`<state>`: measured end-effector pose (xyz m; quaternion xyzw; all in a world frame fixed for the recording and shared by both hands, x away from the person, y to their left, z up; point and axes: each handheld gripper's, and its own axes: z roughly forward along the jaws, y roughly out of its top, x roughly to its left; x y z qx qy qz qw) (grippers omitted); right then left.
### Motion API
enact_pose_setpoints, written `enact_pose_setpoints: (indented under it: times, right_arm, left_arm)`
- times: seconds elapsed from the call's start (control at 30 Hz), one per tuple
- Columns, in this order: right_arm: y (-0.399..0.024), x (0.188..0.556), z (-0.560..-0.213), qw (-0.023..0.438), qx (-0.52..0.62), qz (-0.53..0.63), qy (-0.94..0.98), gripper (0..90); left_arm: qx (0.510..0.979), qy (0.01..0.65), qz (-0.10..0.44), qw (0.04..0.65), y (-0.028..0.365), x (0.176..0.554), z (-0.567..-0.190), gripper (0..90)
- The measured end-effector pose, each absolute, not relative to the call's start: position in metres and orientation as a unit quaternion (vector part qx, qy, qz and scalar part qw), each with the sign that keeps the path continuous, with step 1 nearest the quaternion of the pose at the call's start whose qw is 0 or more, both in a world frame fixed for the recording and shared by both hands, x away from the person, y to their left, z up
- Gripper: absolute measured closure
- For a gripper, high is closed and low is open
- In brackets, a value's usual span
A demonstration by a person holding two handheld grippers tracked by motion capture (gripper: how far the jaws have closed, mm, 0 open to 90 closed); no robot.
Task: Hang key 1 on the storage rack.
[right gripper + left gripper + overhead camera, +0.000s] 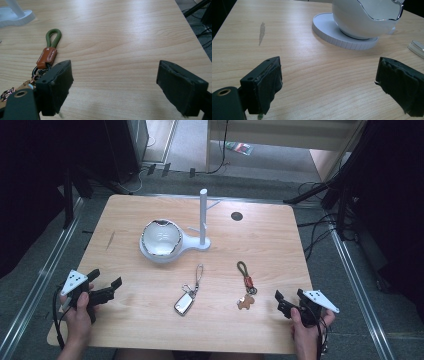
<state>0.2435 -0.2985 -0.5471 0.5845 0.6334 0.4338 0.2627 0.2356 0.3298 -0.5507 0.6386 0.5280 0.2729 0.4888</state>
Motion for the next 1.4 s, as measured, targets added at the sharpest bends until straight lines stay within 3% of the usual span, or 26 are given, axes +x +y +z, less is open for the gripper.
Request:
enact_pose_setpoints:
  times: [0.37, 0.97, 1.4]
  right_arm:
    - [-0.294, 0.245, -0.547, 0.262, 0.578, 0.418, 0.651, 17.0]
    - [-0.268, 0.263, -0.520, 0.217, 0.555, 0.325, 0.734, 36.6]
    - [-0.243, 0.290, -0.504, 0.167, 0.554, 0.231, 0.782, 38.4]
  left_arm:
    - [0.637, 0.528, 0.269, 0.493, 0.331, 0.235, -0.551, 7.3]
    - [0.637, 0.528, 0.266, 0.494, 0.331, 0.235, -0.551, 7.3]
    - [0.635, 0.528, 0.261, 0.500, 0.332, 0.234, -0.551, 7.3]
